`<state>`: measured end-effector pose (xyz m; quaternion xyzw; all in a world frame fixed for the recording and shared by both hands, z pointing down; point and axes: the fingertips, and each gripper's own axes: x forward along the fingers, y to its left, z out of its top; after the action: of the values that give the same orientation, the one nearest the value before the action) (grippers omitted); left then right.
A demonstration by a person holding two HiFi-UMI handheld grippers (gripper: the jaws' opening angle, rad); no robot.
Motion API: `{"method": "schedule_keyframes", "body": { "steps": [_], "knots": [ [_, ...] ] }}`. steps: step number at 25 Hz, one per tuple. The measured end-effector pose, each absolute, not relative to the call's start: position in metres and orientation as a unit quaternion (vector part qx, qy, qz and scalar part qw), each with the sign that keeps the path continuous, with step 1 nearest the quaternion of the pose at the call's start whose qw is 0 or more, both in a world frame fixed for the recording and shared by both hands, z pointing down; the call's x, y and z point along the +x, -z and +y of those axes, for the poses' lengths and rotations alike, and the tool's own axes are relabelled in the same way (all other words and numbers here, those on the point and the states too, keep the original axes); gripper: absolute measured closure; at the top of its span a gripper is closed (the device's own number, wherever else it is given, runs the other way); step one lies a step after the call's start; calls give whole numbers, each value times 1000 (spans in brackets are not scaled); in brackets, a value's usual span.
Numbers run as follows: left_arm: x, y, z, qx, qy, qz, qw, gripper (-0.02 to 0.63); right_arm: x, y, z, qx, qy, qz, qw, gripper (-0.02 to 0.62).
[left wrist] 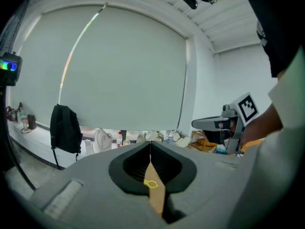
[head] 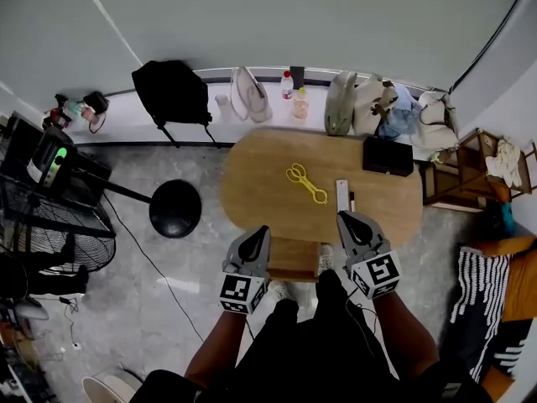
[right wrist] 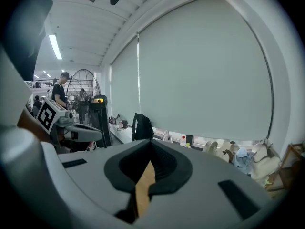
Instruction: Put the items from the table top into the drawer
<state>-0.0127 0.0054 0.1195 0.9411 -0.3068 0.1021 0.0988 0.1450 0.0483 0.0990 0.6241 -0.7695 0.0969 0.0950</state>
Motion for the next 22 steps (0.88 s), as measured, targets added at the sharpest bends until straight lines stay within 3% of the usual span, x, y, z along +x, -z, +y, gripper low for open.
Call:
{"method": "schedule_keyframes", "body": {
  "steps": [19,22],
  "knots": [
    [21,-273,-63,914,-138,-353,143,588,166,-301,-71,531,-174,-800,219,597],
    [19,-304,-71,910,-136,-361,154,588,165,-343,-84,507,-203,-799,251,514]
  ]
}}
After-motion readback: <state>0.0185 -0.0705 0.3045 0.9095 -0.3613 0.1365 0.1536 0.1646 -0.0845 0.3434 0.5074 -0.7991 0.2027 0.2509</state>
